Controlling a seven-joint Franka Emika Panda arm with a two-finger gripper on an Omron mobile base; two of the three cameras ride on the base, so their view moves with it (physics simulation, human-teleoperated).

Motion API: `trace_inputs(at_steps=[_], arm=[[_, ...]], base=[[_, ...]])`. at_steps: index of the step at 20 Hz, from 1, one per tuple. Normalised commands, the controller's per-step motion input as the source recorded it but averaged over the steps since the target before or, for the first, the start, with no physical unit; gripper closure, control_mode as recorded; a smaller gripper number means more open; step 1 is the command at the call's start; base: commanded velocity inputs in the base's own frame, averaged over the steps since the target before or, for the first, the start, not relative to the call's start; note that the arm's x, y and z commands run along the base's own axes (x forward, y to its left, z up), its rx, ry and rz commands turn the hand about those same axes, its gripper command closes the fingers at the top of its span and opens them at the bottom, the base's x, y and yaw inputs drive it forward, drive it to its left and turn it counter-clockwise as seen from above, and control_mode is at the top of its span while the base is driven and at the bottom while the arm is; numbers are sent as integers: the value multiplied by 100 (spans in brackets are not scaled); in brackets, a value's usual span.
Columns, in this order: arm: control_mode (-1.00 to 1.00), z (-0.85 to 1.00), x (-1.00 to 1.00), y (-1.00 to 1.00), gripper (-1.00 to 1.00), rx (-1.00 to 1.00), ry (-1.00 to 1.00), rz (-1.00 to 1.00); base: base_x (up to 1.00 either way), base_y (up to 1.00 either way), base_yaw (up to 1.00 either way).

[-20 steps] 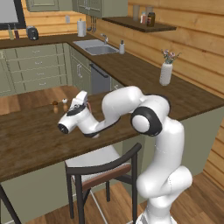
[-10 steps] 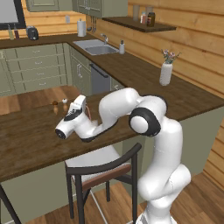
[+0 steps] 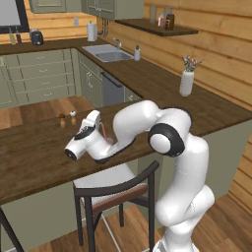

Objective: Take a straw from the drawer in front and place it inside the glass cup on the dining counter.

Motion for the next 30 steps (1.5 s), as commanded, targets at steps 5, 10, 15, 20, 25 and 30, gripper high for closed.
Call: trace_inputs(at_steps=[5, 10, 15, 20, 25, 30], arm=[[-100, -27, 13, -4, 100, 0, 0, 0], [-100, -13, 0, 0, -100, 1, 0, 0], [-100, 0, 0, 0, -100, 6, 0, 0], [-100, 0, -1, 0, -100, 16, 3, 0], [-100, 0, -1, 0, -100, 26, 11, 0], [-100, 27, -44, -3, -100, 30, 3, 0]], base=[[0, 0, 0], [0, 0, 0], [0, 0, 0], [0, 0, 0], [0, 0, 0], [0, 0, 0]])
